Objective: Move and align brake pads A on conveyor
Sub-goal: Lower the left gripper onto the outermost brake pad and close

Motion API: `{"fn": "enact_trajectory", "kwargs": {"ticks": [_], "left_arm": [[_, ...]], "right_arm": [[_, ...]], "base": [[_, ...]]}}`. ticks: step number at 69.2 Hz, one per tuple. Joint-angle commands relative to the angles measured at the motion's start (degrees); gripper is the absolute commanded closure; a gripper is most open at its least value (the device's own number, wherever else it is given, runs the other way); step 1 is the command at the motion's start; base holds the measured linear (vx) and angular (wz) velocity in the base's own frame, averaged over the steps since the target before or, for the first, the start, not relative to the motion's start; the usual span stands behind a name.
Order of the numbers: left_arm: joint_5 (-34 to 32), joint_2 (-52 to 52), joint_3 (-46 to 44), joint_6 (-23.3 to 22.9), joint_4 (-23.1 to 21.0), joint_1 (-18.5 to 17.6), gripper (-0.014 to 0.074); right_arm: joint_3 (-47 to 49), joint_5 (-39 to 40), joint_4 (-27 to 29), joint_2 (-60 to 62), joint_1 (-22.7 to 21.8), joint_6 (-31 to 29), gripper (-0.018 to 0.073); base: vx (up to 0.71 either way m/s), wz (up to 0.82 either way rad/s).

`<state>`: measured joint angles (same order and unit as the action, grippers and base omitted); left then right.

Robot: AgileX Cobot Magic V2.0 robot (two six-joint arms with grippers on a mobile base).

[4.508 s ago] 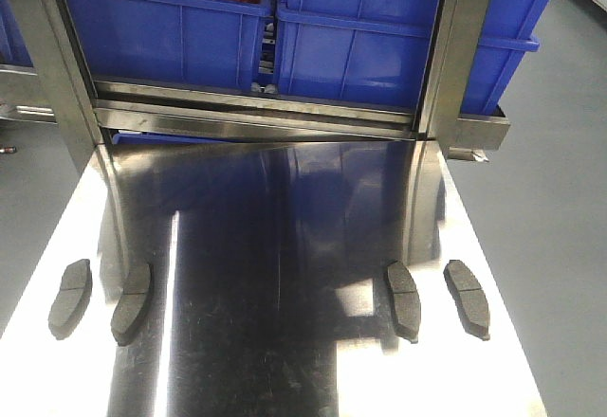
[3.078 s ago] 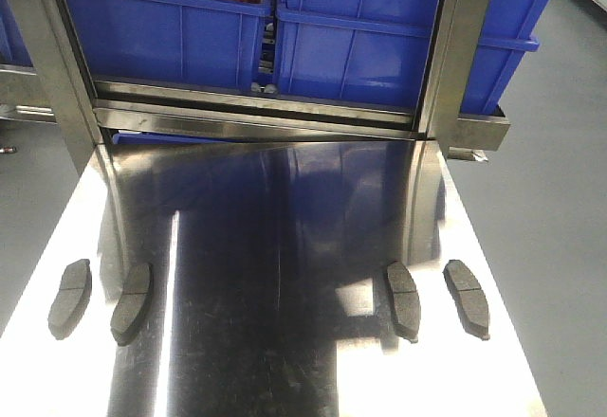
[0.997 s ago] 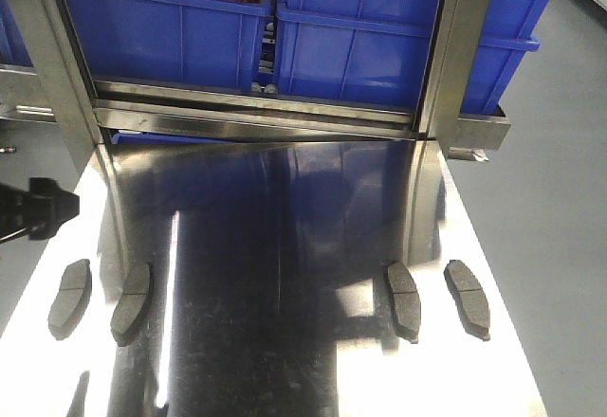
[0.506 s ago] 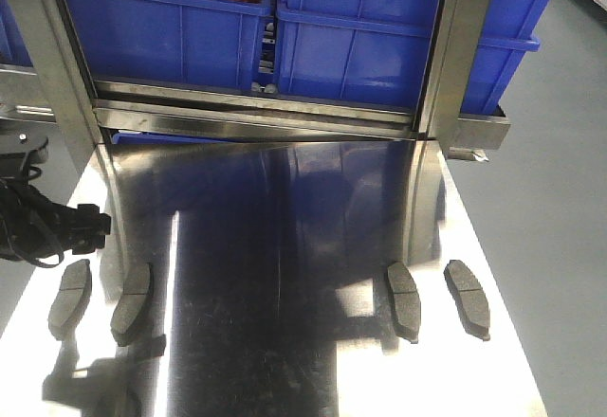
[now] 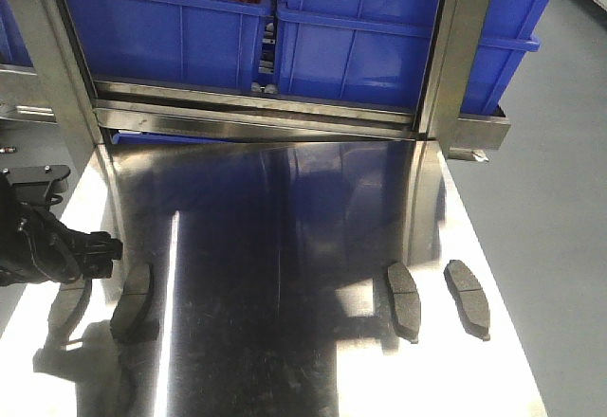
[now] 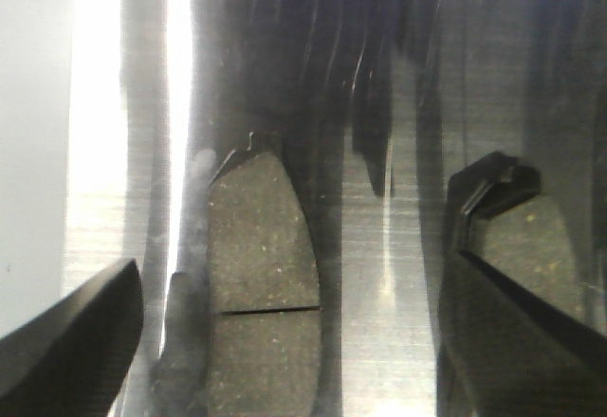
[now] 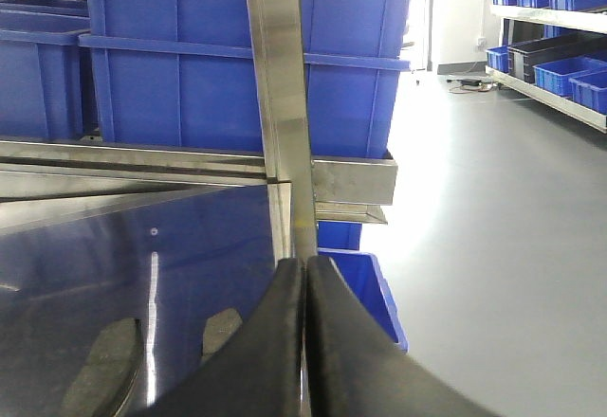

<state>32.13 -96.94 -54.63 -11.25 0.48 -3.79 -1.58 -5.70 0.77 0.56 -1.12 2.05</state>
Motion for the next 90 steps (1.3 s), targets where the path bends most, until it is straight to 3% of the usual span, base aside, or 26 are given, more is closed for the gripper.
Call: {"fn": "enact_trajectory", "kwargs": {"ticks": [1, 40, 65, 90], "left_arm": [[-0.7, 1.1, -1.5, -0.4, 0.1, -0.4, 0.0007], [1.7, -1.5, -1.5, -0.4, 0.1, -0.4, 0.0028], [1.9, -1.5, -1.5, -0.4, 0.2, -0.4, 0.022], [6.7, -1.5, -3.9, -0.4, 4.1, -0.2, 0.0389]], "right_arm": [[-1.2, 3.8, -0.2, 0.9, -0.3, -0.3, 0.0565], [-1.2, 3.8, -0.2, 0.9, -0.3, -0.3, 0.0565], [-1.2, 3.8, -0.2, 0.9, -0.3, -0.3, 0.0565], [-1.2, 3.8, -0.2, 0.9, -0.3, -0.3, 0.0565]], "base": [[0.0, 0.0], [0.0, 0.0], [0.0, 0.0], [0.0, 0.0]]}}
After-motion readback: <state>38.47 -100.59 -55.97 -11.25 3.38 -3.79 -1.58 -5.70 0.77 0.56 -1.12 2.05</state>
